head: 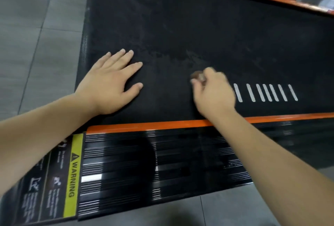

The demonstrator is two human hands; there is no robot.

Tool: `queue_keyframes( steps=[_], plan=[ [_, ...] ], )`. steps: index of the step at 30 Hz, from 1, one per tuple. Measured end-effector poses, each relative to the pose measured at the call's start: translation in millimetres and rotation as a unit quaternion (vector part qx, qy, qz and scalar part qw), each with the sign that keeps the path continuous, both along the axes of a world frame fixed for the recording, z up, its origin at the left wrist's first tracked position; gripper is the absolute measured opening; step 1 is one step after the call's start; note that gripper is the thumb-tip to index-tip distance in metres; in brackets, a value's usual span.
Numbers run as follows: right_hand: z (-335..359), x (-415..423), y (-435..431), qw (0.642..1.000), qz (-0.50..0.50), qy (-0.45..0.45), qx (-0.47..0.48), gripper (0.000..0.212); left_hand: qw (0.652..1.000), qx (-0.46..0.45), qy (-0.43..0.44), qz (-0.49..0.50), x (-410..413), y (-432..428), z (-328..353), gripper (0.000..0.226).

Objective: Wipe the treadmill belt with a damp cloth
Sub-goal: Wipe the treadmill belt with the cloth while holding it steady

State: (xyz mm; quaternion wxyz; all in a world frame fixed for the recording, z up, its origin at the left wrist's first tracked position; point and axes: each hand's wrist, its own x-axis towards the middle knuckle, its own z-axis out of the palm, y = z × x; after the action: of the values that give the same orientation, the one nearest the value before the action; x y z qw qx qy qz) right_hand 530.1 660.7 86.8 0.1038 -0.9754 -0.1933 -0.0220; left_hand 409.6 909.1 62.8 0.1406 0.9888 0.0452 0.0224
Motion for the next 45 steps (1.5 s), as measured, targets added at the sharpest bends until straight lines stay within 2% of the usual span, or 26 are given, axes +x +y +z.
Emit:
queue_keyframes(
  steps=[2,3,5,6,7,10,11,12,14,15,16,19,20,21,24,25,28,30,34,37,38,40,42,43,45],
  plan=[
    [-1.0,-6.6,11.0,0.995,0.096,0.009,-0.009,0.021,1.0,-0.006,-0.006,0.004,-0.6,0.3,-0.5,0.077],
    [1.5,7.3,8.7,0.997,0.079,-0.001,-0.019,0.021,1.0,-0.008,-0.007,0.004,-1.3,0.2,-1.1,0.076],
    [8.8,37.9,3.8,0.999,-0.053,-0.002,-0.005,0.024,1.0,-0.009,-0.006,0.005,-1.2,-0.6,-2.6,0.076],
    [7.9,41.6,5.5,0.996,-0.088,-0.007,0.006,0.026,1.0,-0.01,-0.006,0.006,-1.0,-0.9,-3.4,0.076],
    [5.4,34.2,11.3,0.997,-0.071,-0.017,0.011,0.026,1.0,-0.011,-0.006,0.006,-0.5,-1.1,-3.9,0.076],
    [-5.9,-5.3,34.6,0.992,0.127,0.002,0.018,0.026,1.0,-0.011,-0.015,0.01,-0.7,-0.4,-4.9,0.075],
    [-4.2,-4.2,36.2,0.989,0.149,0.006,0.002,0.027,1.0,-0.011,-0.017,0.01,-0.9,0.1,-5.1,0.075],
    [-2.2,10.2,35.9,0.992,0.123,-0.004,-0.011,0.026,1.0,-0.011,-0.017,0.01,-1.0,0.1,-4.9,0.074],
    [6.0,42.0,40.0,1.0,-0.015,0.0,0.002,0.023,1.0,-0.013,-0.018,0.011,-1.0,-0.6,-4.5,0.073],
    [5.3,47.4,43.6,0.999,-0.045,0.002,0.012,0.023,1.0,-0.016,-0.02,0.014,-0.7,-0.7,-4.4,0.073],
    [2.5,39.7,47.7,1.0,-0.028,-0.003,0.014,0.023,0.999,-0.02,-0.022,0.015,0.2,-0.5,-4.1,0.073],
    [-3.1,-12.2,56.4,0.984,0.175,0.034,0.03,0.027,0.999,-0.027,-0.021,0.015,0.8,1.8,-4.3,0.076],
    [-2.0,-16.8,51.3,0.976,0.208,0.049,0.03,0.029,0.999,-0.026,-0.018,0.016,0.6,2.3,-4.6,0.077],
    [0.5,-10.6,46.9,0.977,0.206,0.042,0.021,0.029,0.999,-0.027,-0.015,0.018,0.4,2.5,-4.7,0.077],
    [5.1,17.8,50.2,0.998,0.056,0.0,0.015,0.026,0.999,-0.044,0.0,0.028,1.2,4.6,-2.1,0.073],
    [2.2,11.6,55.2,0.998,0.048,-0.007,0.026,0.024,0.998,-0.05,0.008,0.03,1.6,6.9,-2.0,0.073],
    [-4.4,-34.4,64.5,0.972,0.227,0.045,0.049,0.023,0.999,-0.039,0.025,0.013,1.7,15.6,-1.1,0.078],
    [2.8,-28.3,49.2,0.96,0.276,0.053,0.012,0.022,0.998,-0.038,0.04,-0.003,1.9,19.9,0.2,0.073],
    [11.0,-3.2,23.3,0.999,0.042,-0.011,-0.018,0.025,0.998,-0.01,0.062,-0.011,2.1,17.6,-0.2,0.074],
    [4.2,-38.8,24.5,0.992,0.123,0.029,-0.018,0.028,0.999,0.019,0.041,-0.009,-0.6,15.9,-5.7,0.083],
    [6.3,-39.4,19.2,0.991,0.121,0.053,-0.009,0.033,0.999,0.019,0.038,-0.008,-1.4,16.2,-6.8,0.085],
    [16.0,-16.1,-0.8,0.997,0.021,0.07,-0.025,0.037,0.999,0.017,0.035,-0.009,-1.9,17.1,-6.8,0.084],
    [23.1,-0.3,-17.9,0.991,-0.116,0.053,-0.029,0.034,0.999,0.019,0.03,-0.015,-1.5,17.2,-6.5,0.083],
    [21.3,-4.1,-19.3,0.987,-0.151,0.039,-0.033,0.032,0.999,0.016,0.026,-0.02,-1.6,17.2,-6.9,0.084],
    [10.4,-26.0,1.0,0.992,-0.116,0.035,-0.041,0.03,0.999,0.002,0.019,-0.032,-2.8,22.0,-6.5,0.085]
  ],
)
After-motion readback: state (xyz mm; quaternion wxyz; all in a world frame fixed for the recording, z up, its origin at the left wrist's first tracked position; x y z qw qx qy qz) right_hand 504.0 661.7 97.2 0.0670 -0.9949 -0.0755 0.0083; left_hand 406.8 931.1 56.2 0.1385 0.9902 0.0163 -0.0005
